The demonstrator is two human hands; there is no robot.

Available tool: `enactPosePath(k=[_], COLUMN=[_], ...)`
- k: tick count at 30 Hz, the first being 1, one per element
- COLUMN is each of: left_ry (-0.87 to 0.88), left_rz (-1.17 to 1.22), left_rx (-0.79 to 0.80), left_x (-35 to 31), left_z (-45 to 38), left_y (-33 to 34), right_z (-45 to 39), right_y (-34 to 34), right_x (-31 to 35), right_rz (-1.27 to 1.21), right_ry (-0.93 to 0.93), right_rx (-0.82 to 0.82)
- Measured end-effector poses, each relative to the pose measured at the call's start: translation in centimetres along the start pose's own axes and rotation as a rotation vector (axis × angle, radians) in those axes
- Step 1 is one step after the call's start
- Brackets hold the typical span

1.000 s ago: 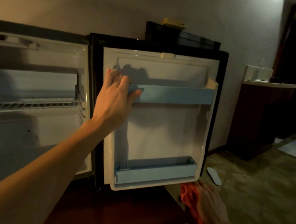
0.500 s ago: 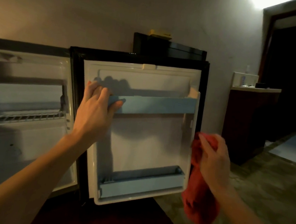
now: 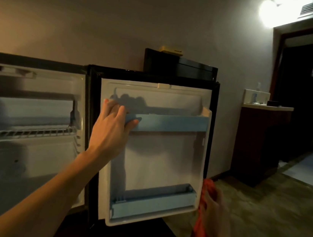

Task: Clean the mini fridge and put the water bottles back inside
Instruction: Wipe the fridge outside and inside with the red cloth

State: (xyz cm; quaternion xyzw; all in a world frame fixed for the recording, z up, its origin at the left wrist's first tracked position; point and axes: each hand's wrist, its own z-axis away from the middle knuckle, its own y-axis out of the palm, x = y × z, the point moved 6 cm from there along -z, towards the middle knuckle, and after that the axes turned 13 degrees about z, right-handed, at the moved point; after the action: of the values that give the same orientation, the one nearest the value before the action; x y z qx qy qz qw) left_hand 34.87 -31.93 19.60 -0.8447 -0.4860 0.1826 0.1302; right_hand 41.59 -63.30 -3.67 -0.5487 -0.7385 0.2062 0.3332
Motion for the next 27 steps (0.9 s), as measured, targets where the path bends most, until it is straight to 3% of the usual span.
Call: enactPosePath(k=[5, 10, 13, 15, 22, 27], left_ry=[0.023, 0.024, 0.100, 0.160, 0.089, -0.015], left_rz=[-0.035, -0.045, 0.012, 0.046, 0.090, 0.029], left_rx=[-0.012, 0.031, 0.109, 0.160, 0.267, 0.314], left_x=[-0.2, -0.6, -0.7, -0.7, 2.8, 7.8], left_z=[0.3, 0.6, 1.4, 2.3, 8.6, 13.7], left_y=[-0.3, -0.9, -1.5, -2.3, -7.1, -11.4], right_z=[1.4, 2.9, 3.9, 4.2, 5.2, 7.2], right_y=[-0.5, -4.8, -7.9, -9.4, -9.6, -8.4], right_x=[-0.7, 1.2, 5.6, 9.3, 22.0, 30.9], right_rz=[-0.011, -0.122, -0.211, -0.247, -0.413, -0.436], right_ry=[0.015, -0.128, -0.306, -0.418, -0.513, -0.650], right_rx=[0.134, -0.055, -0.232, -0.262, -0.043, 0.026])
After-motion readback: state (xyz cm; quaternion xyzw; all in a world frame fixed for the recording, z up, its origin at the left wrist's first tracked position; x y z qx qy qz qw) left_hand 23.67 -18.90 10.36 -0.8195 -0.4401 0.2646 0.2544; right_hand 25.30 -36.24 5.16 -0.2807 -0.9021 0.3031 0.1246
